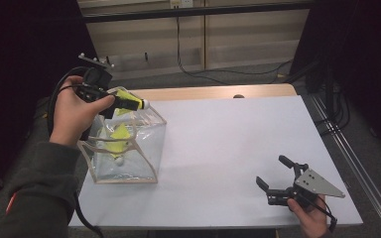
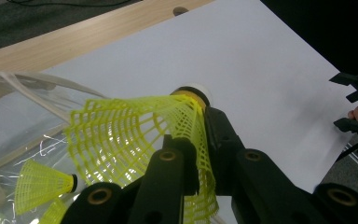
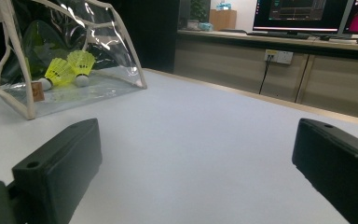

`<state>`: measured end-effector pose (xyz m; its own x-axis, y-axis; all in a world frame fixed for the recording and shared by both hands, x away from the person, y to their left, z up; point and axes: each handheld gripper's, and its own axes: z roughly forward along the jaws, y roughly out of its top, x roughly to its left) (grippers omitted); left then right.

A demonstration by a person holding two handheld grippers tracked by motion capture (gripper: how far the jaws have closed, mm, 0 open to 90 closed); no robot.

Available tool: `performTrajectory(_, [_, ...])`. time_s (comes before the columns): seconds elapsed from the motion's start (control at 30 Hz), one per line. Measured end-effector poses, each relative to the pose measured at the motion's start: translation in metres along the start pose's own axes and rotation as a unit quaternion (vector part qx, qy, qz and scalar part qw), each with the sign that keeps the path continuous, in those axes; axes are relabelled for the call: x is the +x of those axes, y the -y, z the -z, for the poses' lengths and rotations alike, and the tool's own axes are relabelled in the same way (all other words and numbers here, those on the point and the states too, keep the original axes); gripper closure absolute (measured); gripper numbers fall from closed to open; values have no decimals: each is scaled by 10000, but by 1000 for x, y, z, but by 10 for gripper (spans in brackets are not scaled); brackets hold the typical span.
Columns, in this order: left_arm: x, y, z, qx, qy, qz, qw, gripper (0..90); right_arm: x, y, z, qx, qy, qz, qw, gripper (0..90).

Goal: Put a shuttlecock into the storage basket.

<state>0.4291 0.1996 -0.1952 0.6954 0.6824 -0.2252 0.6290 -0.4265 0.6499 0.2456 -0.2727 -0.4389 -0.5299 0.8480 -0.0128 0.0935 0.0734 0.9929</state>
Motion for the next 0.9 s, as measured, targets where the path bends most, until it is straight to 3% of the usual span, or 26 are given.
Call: performTrajectory(0.9, [12,9,17,54,-188,56,9998,849,1,0,-1,-7,-14,10,10000,11])
